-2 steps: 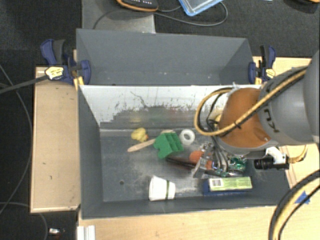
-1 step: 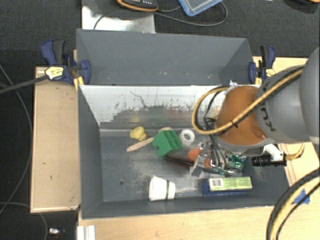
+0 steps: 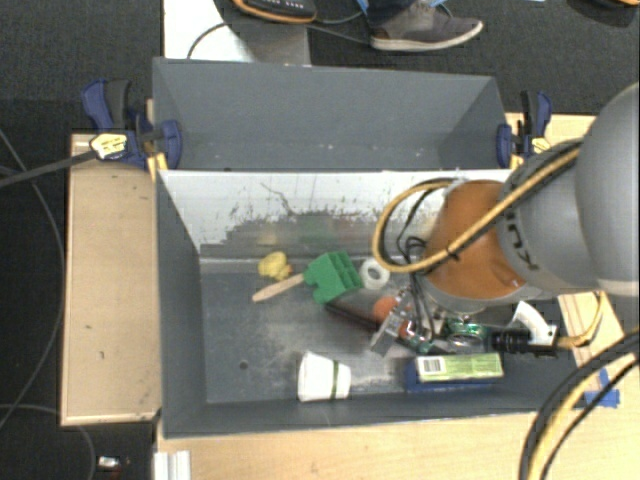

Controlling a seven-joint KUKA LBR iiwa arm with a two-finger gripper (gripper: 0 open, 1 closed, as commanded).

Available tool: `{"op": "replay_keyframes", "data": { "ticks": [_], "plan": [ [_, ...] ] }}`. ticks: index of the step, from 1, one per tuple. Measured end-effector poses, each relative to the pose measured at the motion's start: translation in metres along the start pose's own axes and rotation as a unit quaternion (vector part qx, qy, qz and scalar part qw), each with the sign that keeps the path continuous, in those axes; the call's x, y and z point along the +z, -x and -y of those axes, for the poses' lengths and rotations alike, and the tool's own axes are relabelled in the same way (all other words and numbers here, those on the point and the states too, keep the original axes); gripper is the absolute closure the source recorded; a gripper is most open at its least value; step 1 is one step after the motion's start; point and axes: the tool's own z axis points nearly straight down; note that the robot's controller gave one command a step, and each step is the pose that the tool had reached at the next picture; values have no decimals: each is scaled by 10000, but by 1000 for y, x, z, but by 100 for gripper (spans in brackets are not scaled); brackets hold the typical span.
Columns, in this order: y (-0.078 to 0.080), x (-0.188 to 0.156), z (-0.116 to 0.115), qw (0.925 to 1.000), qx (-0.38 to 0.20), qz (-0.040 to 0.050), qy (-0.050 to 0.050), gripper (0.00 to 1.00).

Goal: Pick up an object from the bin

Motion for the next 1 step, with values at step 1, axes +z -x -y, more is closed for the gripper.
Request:
{"op": "replay_keyframes", "data": {
  "ticks": [1],
  "plan": [
    [-10,-1,-3,9997,234,-5,-1,100]
  ]
}}
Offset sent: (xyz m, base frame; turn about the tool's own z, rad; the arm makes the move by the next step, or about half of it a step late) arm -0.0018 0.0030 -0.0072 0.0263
